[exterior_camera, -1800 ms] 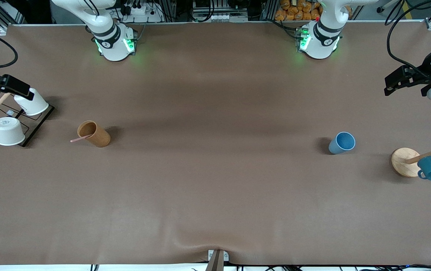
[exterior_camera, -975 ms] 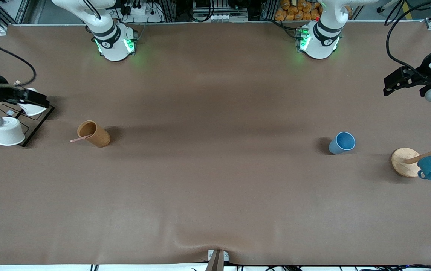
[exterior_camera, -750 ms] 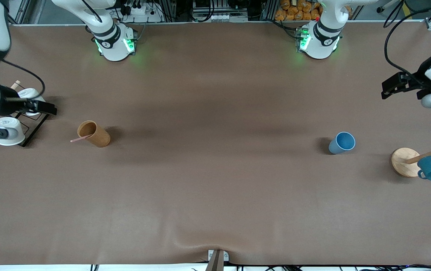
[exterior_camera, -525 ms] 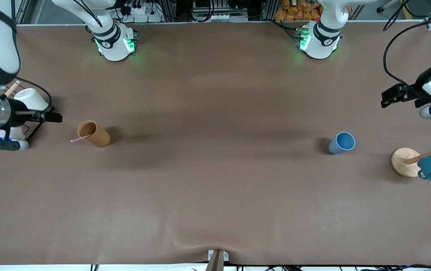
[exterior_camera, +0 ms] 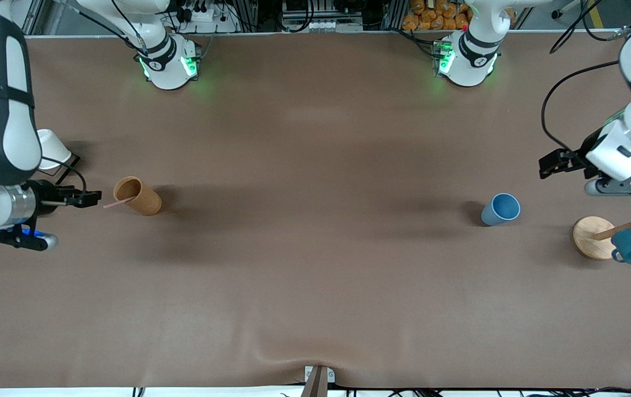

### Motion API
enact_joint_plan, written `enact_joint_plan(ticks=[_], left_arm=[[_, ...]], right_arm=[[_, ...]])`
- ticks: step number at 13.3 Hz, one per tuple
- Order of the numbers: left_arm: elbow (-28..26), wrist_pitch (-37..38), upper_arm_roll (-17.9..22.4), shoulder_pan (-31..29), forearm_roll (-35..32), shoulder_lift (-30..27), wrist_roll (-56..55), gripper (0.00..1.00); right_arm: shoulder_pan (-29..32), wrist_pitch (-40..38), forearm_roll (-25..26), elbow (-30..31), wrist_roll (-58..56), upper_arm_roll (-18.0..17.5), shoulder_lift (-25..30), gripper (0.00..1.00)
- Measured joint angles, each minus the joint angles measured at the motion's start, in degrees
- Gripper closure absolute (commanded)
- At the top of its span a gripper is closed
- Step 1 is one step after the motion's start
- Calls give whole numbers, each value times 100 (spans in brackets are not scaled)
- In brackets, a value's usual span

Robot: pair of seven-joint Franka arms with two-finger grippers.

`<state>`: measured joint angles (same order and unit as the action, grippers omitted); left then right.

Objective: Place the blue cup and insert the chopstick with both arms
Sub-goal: 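Reach the left gripper to the blue cup while the right gripper reaches the chopstick, then close the left gripper on the blue cup while the right gripper grasps the chopstick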

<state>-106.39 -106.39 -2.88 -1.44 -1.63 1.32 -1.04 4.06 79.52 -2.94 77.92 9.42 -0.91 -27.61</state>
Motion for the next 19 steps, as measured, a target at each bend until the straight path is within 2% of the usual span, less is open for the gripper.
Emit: enact_joint_plan(ticks=[1,4,7,9,12,14,16,18,19], left_arm=[[-159,-192,1,-13,0,2,0,0],[-616,-748,5,-33,0,30,0,0],[-913,-1173,6,-43,0,179,0,0],[-1138,-1609,7,-97,0,288,0,0],[-1302,-2035,8,-146,0,540,3,0],[-1321,-2212,7,-152,-28,740,5,0],[-1372,-2444,10,-251,-68,909,8,0],[-1502,-2692,11,-338,-69,1023,51,0],[-1578,-2785,11,-345,-69,1065,68,5]], right_arm=[[0,-7,-11,-132,33,-1,-143,44],[1,-12,-19,-478,75,1,-561,45],[7,-13,-19,-569,100,3,-804,49],[7,-20,-29,-574,106,4,-897,58],[8,-58,-93,-575,112,4,-939,62],[8,-93,-137,-576,115,4,-939,70],[8,-102,-142,-576,116,5,-939,73],[13,-102,-143,-576,118,7,-948,80],[22,-102,-143,-576,119,8,-957,81]])
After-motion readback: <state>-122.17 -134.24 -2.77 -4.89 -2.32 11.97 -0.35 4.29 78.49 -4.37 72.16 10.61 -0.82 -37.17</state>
